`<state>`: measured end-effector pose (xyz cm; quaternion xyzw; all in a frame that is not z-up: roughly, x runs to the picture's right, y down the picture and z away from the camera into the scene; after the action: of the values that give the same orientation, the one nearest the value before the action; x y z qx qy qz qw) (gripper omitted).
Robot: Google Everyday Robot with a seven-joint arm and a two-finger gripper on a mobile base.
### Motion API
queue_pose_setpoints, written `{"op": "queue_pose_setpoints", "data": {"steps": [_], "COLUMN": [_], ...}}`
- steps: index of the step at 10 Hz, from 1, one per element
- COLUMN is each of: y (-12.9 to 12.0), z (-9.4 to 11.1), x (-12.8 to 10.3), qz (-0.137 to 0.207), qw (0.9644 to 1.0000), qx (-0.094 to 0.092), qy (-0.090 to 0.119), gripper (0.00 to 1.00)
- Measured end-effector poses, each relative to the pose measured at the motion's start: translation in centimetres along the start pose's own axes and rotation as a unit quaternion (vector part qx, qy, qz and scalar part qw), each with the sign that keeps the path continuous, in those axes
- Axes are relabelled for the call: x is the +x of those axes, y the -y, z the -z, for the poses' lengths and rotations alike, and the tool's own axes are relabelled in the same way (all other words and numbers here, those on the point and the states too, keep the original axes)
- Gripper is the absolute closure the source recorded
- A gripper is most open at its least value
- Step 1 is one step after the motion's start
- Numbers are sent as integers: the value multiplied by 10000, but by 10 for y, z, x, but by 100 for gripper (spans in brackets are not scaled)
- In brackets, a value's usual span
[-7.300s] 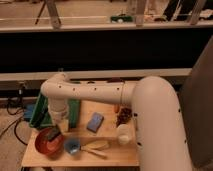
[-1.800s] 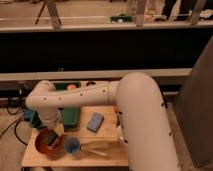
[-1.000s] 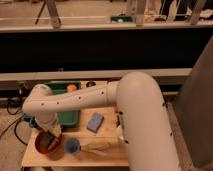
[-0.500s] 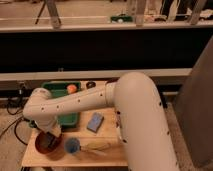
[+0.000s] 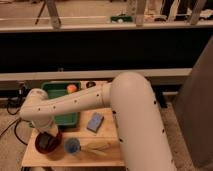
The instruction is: Wipe red bowl with eraser
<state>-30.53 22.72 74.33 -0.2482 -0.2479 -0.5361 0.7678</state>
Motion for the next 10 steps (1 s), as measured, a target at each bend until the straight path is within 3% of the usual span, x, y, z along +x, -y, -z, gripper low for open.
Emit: {"op": "queue_pose_setpoints", "data": {"steps": [5,8,10], "y": [-8,-30,-29], "z": [2,4,2], "x": [-13,2,14], "qz": [152,-142,-224], "qw": [9998,9998,9996], "qx": [-70,-120,-121], "qy": [51,-56,-133], "gripper": [100,100,100]}}
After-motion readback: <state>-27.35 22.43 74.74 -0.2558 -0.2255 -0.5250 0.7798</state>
